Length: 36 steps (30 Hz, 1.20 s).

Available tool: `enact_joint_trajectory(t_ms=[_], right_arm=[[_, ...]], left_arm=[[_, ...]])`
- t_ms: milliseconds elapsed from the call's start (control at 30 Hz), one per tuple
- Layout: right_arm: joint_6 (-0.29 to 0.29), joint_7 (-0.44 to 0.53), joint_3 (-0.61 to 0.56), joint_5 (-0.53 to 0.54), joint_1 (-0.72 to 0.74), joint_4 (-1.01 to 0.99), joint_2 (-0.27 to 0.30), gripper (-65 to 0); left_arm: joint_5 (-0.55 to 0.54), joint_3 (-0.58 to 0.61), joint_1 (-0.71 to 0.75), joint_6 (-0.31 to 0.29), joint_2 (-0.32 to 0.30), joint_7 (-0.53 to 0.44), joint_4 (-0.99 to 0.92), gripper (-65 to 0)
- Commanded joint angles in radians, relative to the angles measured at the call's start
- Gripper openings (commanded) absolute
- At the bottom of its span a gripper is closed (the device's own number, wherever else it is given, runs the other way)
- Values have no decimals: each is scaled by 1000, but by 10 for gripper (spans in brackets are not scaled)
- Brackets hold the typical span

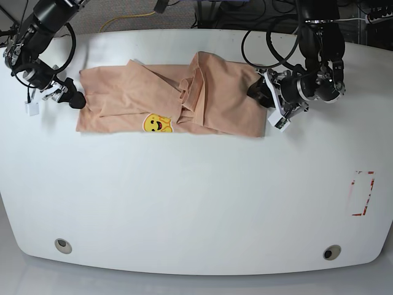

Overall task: Fold the T-shirt properly
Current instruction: 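Release the folded end and regrasp the strip edges with both grippers, then fold the right gripper's end of the strip over toward the left gripper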

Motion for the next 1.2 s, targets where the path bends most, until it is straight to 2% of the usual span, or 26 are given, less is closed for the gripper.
enact_joint_trajectory(t_ms=[0, 233, 467, 500, 533, 667, 700, 800, 967, 1033, 1167], right_arm=[[9, 12, -49, 25, 8, 13, 0, -219], [9, 15, -115, 25, 6, 15, -98, -225], [9, 24, -117, 24, 19, 16, -122, -246], [9, 32, -117, 25, 20, 16, -122, -271], [9, 45, -117, 25, 23, 16, -122, -331], [9, 62, -117, 24, 22, 75, -115, -625], [9, 62, -117, 24, 20, 91, -115, -650], [9, 58, -117, 24, 11, 167, -113, -650], [9, 56, -120, 25, -24, 317, -116, -650], [9, 56, -158, 25, -40, 384, -119, -650], [9, 59, -253, 25, -52, 495, -125, -650]], left_arm=[[-19, -2, -15, -2, -2, -17, 13, -408], [-26, -4, -16, -2, 9, -16, 30, -410], [-19, -5, -20, -2, 48, -22, 19, -410], [-19, -5, -24, -2, 54, -22, 14, -410], [-20, -5, -35, -2, 61, -22, 5, -410], [-23, -7, -64, 2, 84, -22, -29, -410], [-23, -7, -66, 14, 89, -22, -38, -410], [-26, -7, -87, 37, 101, -22, -78, -410], [-25, -59, -107, 37, 120, -19, -118, -410], [-23, -90, -109, 37, 143, -19, -142, -410], [-20, -107, -125, 37, 149, -17, -161, -410]])
